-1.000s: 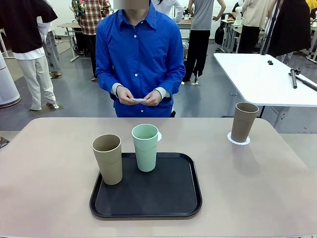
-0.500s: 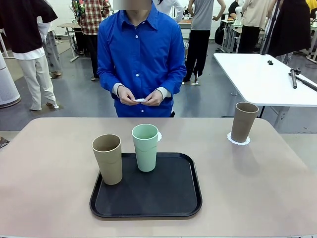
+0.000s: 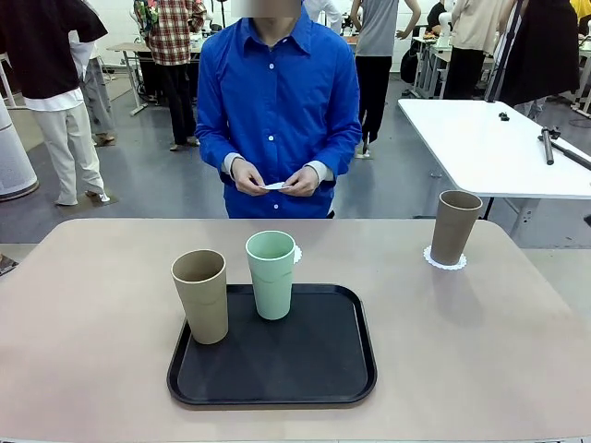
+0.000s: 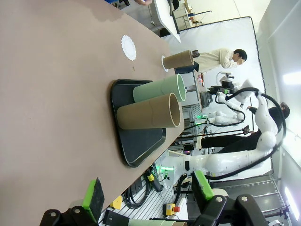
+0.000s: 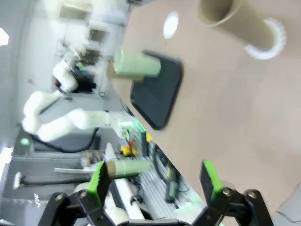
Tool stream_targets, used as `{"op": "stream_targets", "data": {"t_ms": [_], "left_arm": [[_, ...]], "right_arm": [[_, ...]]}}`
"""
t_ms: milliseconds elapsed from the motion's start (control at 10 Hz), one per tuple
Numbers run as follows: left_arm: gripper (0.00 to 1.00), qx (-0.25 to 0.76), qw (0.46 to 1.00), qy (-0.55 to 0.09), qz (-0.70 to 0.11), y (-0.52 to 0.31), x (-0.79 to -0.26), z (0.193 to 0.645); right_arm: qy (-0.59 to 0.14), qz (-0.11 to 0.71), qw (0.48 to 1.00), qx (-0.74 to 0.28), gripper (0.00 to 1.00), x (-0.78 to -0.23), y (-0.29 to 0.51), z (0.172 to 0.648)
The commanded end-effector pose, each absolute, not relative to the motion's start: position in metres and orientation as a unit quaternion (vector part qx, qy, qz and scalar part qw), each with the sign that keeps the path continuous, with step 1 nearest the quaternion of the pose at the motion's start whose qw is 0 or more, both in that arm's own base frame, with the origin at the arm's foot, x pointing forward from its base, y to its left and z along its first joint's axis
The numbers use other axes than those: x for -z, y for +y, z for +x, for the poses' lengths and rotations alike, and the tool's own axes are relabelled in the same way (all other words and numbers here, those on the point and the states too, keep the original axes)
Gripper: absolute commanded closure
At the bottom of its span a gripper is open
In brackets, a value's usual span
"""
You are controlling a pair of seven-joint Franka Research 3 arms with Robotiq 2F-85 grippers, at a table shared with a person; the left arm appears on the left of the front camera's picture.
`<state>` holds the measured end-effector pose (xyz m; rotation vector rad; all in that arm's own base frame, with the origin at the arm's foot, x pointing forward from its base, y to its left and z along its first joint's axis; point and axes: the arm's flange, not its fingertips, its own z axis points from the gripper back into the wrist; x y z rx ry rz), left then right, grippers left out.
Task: Place coasters on the table and set cups on them.
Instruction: Take one Reusable plastic cup from the Flat Tray and place it on a coaster set by the human.
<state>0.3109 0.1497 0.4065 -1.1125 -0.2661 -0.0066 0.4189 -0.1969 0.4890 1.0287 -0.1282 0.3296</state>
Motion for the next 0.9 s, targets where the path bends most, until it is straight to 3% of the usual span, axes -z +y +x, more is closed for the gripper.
{"op": "stream_targets", "data": {"t_ms": [0, 300, 800], "left_arm": [[0.00, 0.005, 0.836, -0.132, -0.533, 0.151, -0.407, 0.310], [0.00, 0.005, 0.836, -0.132, -0.533, 0.151, -0.407, 0.310], [0.00, 0.005, 0.836, -0.132, -0.533, 0.151, -0.407, 0.310]], "right_arm": [[-0.087, 0.400, 0.884, -0.225, 0.00, -0.528, -0.137, 0.408], [-0.110, 0.275, 0.899, -0.324, 0.00, -0.575, -0.027, 0.410], [-0.138, 0.141, 0.870, -0.453, 0.00, -0.542, 0.126, 0.425]]}}
